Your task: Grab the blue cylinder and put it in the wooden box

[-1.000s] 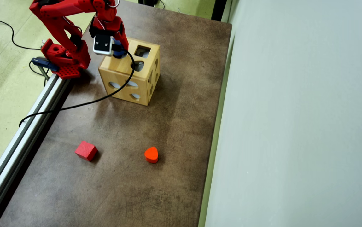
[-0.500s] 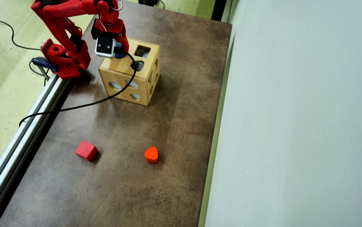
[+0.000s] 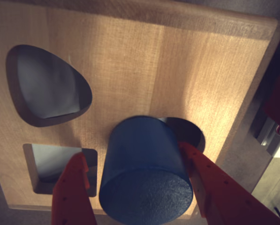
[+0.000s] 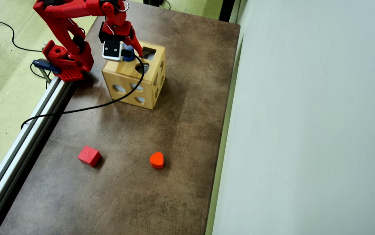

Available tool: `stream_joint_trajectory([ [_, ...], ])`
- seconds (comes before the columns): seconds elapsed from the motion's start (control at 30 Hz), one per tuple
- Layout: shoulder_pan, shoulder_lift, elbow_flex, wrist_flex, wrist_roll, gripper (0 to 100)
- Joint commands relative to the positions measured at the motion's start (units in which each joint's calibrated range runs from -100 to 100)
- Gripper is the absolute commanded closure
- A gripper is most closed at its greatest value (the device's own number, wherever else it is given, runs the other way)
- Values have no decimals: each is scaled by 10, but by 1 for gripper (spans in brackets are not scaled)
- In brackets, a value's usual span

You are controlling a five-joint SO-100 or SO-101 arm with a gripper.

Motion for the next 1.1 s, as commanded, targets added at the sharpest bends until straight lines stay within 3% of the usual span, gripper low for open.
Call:
stream_joint_trajectory([
  [0.0, 0, -2, 9, 2, 2, 70],
  [1.07, -5, -59, 25, 4, 2, 76],
])
